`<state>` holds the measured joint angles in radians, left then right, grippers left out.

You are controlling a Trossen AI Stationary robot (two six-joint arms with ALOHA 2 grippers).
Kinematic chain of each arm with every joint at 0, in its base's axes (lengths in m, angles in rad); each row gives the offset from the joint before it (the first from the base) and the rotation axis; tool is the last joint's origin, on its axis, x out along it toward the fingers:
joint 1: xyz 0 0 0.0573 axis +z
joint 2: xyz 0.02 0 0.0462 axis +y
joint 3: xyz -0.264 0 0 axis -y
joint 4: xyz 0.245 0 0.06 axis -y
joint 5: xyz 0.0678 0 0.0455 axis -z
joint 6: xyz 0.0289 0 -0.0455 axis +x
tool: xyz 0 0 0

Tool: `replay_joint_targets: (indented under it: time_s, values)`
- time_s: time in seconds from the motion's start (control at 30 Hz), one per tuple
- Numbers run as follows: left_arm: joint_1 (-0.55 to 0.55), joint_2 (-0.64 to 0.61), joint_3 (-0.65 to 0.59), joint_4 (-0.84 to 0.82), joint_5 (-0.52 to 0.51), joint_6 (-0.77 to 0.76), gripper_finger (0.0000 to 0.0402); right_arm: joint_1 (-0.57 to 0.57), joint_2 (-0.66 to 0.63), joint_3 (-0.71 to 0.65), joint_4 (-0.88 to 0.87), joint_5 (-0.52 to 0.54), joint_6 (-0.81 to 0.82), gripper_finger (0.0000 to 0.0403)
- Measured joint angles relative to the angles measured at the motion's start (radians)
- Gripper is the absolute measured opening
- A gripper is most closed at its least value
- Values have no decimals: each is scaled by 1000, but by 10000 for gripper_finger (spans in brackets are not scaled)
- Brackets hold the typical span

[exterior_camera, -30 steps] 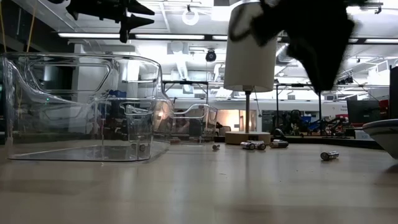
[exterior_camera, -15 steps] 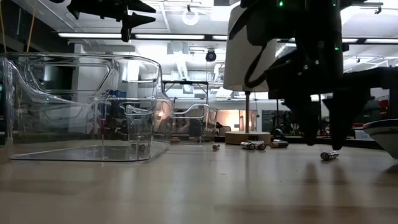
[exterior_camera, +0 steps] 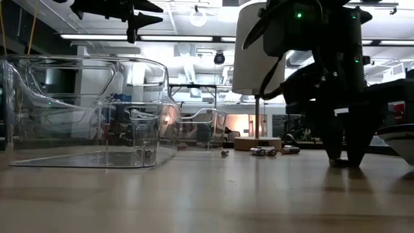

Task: Sort batteries
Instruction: Put the white battery into the bottom transparent bin

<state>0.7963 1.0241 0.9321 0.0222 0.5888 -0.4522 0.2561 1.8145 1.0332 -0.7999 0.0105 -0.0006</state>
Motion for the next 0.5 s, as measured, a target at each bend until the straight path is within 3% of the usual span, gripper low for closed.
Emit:
replay_joint_targets:
  time_s: [0.13, 0.27, 0.5]
  values:
    - [0, 0, 0, 1, -1, 0, 106, -20, 0, 1, 4, -8, 97, 20]
    - [0, 0, 0, 7, -3, 1, 106, -48, -12, 98, -51, 43, 133, 15]
    - [2, 0, 0, 6, -3, 20, 106, -103, -59, 359, 43, 67, 124, 6]
